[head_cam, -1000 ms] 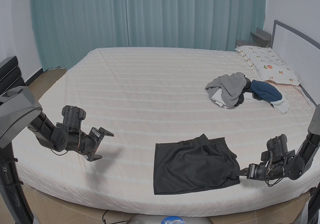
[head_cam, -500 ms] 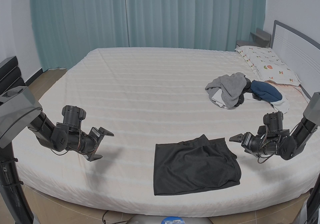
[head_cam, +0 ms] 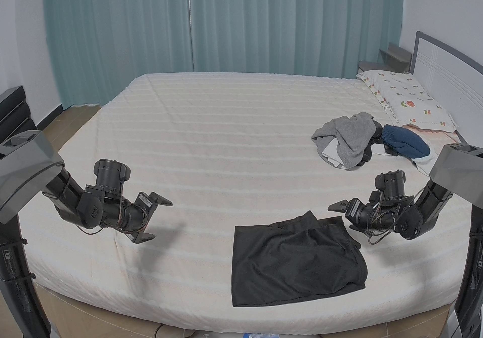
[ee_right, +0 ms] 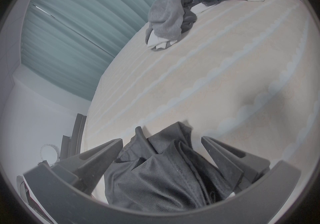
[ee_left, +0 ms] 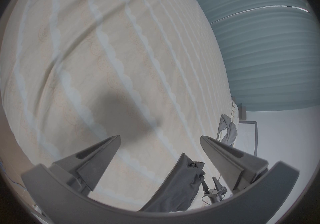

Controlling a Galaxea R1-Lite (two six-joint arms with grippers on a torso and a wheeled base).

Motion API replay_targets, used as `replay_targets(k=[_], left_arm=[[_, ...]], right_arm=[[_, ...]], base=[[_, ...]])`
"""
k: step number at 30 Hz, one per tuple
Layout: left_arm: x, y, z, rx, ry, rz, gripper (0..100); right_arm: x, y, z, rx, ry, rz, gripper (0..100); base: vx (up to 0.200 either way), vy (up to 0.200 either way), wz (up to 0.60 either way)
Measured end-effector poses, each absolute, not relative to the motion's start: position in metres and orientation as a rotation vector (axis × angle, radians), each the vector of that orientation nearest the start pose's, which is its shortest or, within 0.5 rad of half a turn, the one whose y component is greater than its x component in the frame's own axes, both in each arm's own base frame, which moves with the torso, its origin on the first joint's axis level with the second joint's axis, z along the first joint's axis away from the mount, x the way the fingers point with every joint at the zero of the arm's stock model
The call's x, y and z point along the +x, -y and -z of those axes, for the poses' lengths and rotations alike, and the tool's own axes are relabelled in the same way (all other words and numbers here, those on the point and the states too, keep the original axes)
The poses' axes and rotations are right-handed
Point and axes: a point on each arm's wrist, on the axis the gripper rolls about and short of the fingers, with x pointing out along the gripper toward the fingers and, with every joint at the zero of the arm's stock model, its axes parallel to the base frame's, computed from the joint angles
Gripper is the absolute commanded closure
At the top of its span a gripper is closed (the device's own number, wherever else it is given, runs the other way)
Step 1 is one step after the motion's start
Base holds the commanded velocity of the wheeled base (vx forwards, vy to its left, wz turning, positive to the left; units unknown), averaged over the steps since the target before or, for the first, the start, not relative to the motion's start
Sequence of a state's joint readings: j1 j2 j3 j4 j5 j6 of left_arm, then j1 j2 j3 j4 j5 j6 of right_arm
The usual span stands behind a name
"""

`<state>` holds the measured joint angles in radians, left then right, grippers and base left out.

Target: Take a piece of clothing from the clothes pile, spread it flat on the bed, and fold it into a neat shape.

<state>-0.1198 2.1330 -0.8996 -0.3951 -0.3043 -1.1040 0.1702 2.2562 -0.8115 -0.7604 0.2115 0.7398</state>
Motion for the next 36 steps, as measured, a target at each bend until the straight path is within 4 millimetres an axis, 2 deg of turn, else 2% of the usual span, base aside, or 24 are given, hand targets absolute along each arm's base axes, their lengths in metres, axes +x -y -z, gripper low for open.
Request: replay_targets(k=[13,14,26,36], left_arm=[[0.354,0.049,-0.038,-1.096,-0.976,-0.105,0],[0.354,0.049,-0.038,-1.097,-0.977,-0.105,0],[0.354,0.049,-0.038,-1.095,-0.977,-0.105,0],[0.355,0.049,-0.038,-1.096,-0.975,-0.106,0]], right_arm=[[0.357,-0.075,-0.001,0.71,-0.814,-0.122,0],[0.357,-0.077,-0.001,0.709,-0.817,-0.127,100],[0.357,-0.075,0.007,0.703,-0.834,-0.11,100],[0.36,-0.048,0.003,0.741,-0.799,-0.046,100]], base=[[0.0,0.0,0.0],[0.0,0.0,0.0],[0.0,0.0,0.0],[0.0,0.0,0.0]])
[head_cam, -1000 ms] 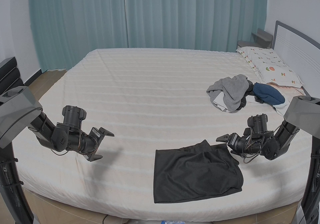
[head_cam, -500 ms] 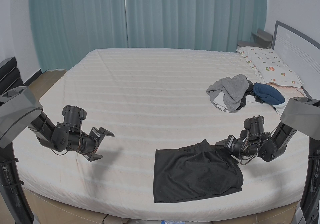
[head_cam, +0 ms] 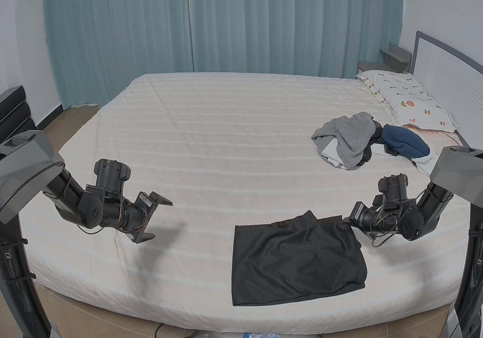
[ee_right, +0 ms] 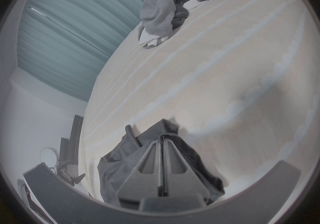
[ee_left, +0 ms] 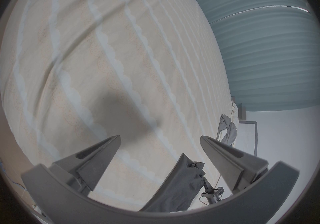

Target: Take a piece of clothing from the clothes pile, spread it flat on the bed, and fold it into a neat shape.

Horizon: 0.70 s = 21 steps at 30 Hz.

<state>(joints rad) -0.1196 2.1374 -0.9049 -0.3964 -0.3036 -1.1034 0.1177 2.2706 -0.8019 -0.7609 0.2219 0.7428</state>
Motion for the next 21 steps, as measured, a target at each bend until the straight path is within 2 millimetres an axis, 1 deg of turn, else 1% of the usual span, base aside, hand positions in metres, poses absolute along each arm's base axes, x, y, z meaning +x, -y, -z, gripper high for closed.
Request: replay_targets(k=[6,21], left_arm=[[0.355,0.049,-0.038,-1.097,-0.975,-0.106,0],[0.355,0.049,-0.038,-1.097,-0.975,-0.107,0]], right_arm=[[0.36,-0.038,0.003,0.753,-0.794,-0.025,100],[0.36,-0.03,0.003,0.762,-0.787,-0.001,100]], base=[[0.0,0.0,0.0],[0.0,0.0,0.0]])
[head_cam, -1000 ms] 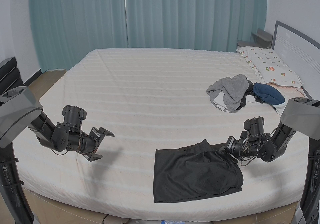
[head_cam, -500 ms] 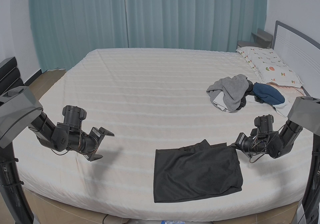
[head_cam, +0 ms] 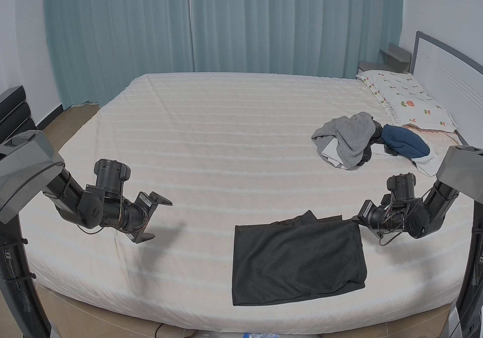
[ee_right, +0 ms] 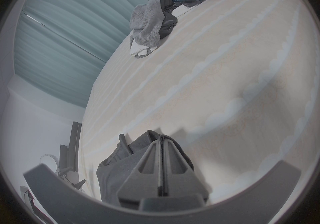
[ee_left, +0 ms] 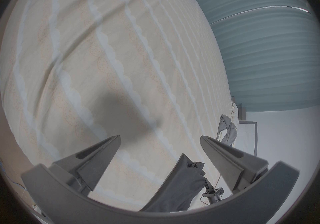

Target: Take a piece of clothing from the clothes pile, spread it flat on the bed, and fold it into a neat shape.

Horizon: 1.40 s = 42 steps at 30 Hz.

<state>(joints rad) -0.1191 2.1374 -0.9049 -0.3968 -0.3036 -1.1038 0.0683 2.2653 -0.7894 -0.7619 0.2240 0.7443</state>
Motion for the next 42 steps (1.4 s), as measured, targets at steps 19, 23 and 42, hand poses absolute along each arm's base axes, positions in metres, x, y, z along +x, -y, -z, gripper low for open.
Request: replay_targets(k=[19,23,42], left_arm=[[0.356,0.049,-0.039,-1.101,-0.972,-0.106,0],[0.356,0.049,-0.039,-1.103,-0.971,-0.107,0],[0.357,0.049,-0.043,-1.15,-0.967,-0.118,0]], right_arm=[[0.354,-0.029,-0.005,0.816,-0.791,-0.005,0],[0.353,-0.029,-0.007,0.818,-0.788,-0.008,0],[0.349,-0.034,-0.012,0.812,-0.788,-0.024,0]], base=[[0.0,0.0,0.0],[-0.2,0.0,0.0],[-0.021,-0.053,0.0]])
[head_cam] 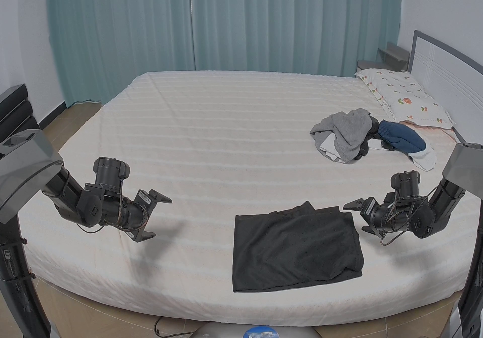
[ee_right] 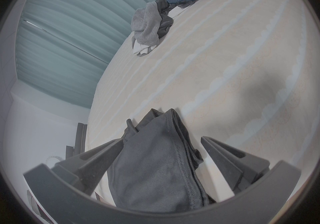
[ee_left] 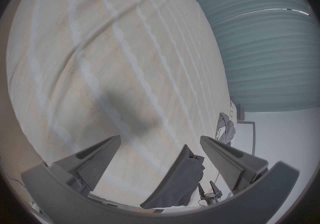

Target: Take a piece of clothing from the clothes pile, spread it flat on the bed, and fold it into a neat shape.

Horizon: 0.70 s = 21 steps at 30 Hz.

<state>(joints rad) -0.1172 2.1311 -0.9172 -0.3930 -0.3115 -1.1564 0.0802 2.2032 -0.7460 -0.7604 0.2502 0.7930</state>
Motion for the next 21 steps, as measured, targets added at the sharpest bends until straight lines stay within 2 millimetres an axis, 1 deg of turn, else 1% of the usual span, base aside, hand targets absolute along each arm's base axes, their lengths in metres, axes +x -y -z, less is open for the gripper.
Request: replay_targets(k=[8,21], left_arm=[[0.358,0.059,-0.045,-1.145,-0.972,-0.092,0],[0.356,0.075,-0.043,-1.102,-0.986,-0.069,0]], right_arm=[[0.344,-0.037,-0.016,0.806,-0.79,-0.038,0],[0.34,-0.048,-0.019,0.797,-0.799,-0.065,0]], base=[[0.0,-0.2,0.0],[0.0,-0.2,0.0]])
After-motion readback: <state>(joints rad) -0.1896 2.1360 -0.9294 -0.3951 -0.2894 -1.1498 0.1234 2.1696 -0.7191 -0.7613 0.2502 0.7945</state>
